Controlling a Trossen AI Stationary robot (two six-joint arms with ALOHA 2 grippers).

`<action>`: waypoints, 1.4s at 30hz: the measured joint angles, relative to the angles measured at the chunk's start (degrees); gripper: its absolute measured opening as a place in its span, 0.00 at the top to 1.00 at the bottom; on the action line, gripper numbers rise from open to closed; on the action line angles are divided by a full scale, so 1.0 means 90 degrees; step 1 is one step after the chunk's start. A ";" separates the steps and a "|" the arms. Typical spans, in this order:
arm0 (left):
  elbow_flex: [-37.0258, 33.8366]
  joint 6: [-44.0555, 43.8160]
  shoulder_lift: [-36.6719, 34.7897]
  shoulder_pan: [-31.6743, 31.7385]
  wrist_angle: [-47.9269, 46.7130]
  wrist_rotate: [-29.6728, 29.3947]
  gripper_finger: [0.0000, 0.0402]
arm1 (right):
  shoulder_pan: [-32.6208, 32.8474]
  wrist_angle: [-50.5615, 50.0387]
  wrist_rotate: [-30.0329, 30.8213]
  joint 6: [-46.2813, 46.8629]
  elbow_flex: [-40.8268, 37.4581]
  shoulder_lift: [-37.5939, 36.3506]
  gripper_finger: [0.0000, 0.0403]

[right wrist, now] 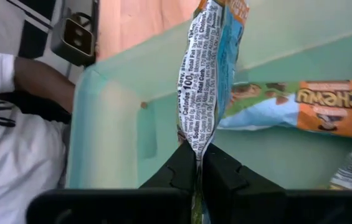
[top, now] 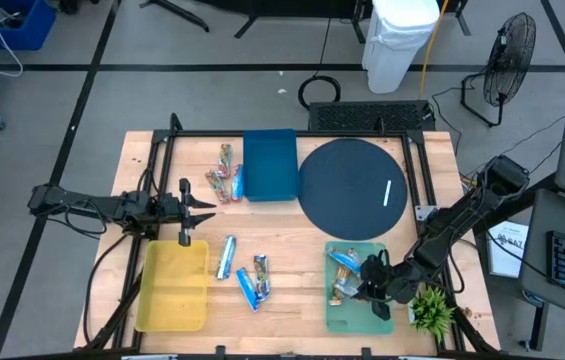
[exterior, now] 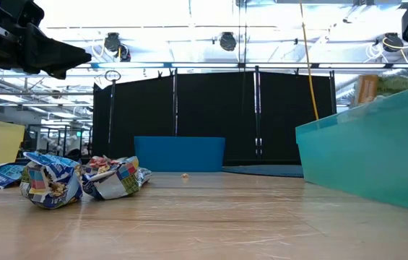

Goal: Pick and place Granola Bars by type
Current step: Put the yellow granola bar into the green bin, then put the red granola bar into the blue bin

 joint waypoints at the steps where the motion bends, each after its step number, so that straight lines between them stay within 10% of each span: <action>1: 0.0000 0.0000 0.0000 0.0000 0.0000 0.0000 0.75 | 0.0000 0.0034 0.0000 -0.0004 0.0000 0.0000 0.93; 18: 0.0000 0.0000 0.0000 0.0000 0.0000 0.0000 0.75 | -0.0191 0.0028 0.0005 -0.1716 0.0000 -0.0480 0.63; 27: 0.0000 0.0000 0.0000 0.0002 0.0000 0.0000 0.75 | -0.0547 0.0018 0.0879 -0.5064 -0.0212 -0.2242 0.68; 42: 0.0000 0.0000 0.0000 0.0002 0.0000 0.0000 0.75 | -0.2832 0.1274 0.0402 -0.6896 -0.2618 -0.5868 0.69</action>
